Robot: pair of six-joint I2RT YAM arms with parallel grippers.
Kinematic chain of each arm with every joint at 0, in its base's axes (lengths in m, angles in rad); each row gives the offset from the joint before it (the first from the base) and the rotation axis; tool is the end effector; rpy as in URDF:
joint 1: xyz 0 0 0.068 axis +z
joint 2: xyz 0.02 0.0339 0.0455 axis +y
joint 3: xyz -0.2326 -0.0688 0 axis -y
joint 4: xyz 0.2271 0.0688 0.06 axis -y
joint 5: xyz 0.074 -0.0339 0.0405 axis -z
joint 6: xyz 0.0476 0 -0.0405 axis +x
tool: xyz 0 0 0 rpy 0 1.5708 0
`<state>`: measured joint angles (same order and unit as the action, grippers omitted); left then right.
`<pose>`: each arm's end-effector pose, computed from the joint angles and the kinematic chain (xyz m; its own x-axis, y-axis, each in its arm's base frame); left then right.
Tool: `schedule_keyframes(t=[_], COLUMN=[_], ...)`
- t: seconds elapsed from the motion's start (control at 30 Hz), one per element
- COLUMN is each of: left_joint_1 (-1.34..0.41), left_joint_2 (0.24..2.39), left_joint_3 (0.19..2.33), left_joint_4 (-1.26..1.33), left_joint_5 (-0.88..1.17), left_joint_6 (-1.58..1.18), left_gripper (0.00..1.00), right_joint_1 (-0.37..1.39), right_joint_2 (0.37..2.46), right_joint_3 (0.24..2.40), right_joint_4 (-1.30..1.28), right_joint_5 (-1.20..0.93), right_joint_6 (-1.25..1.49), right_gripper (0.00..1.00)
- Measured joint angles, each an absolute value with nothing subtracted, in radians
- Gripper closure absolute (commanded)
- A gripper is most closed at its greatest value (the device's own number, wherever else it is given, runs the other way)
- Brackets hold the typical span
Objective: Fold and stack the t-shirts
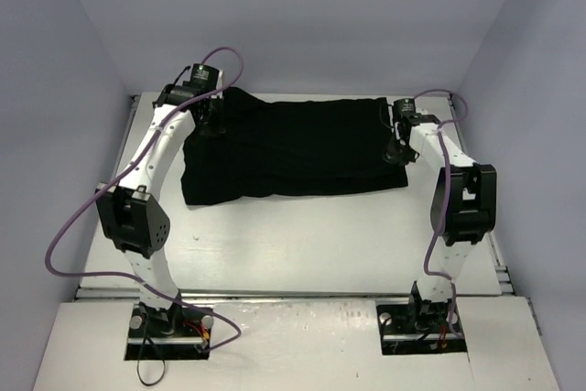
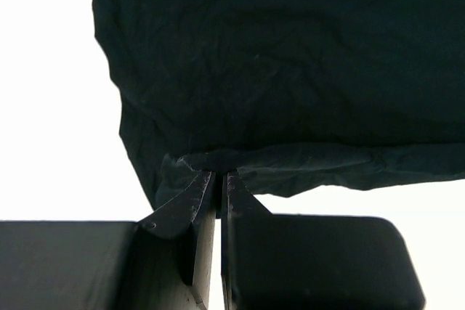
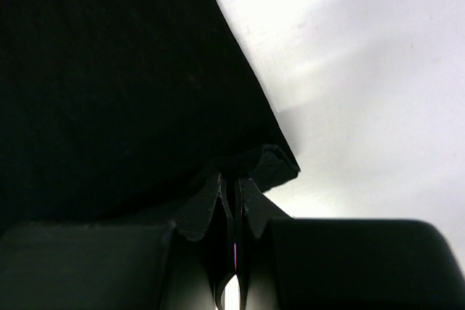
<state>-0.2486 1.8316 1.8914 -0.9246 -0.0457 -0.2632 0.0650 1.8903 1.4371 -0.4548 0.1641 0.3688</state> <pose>0.3707 -0.0919 0.3192 -0.7686 -0.0730 -0.6355 0.0177 0.9907 -0.1352 0.3976 0.0181 0.1935 -0.7207 0.3095 -0.6204 0.3174 0.9428 0.1017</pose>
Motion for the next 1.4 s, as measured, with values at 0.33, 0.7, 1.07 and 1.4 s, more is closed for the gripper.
schedule_keyframes(t=[0.33,0.7,1.07,1.4], left_joint_1=[-0.212,-0.213,-0.213,-0.213], left_joint_2=[1.832,1.917,1.988,1.996], left_joint_3=[1.838,1.908,1.961,1.978], left_joint_4=[-0.878,-0.831,-0.821,-0.819], left_joint_5=[-0.057,-0.045,-0.041,-0.031], left_joint_6=[-0.265,-0.253,-0.215,-0.208], left_gripper=[1.0,1.0,1.0,1.0], right_joint_1=[0.06,0.044,0.038,0.018], right_joint_2=[2.007,2.084,2.11,2.098], right_joint_3=[1.528,1.572,1.63,1.668], right_joint_4=[-0.454,-0.46,-0.461,-0.461], right_joint_5=[0.167,0.167,0.164,0.148], right_joint_6=[0.37,0.381,0.394,0.398], right_gripper=[1.0,0.98,0.68,0.54])
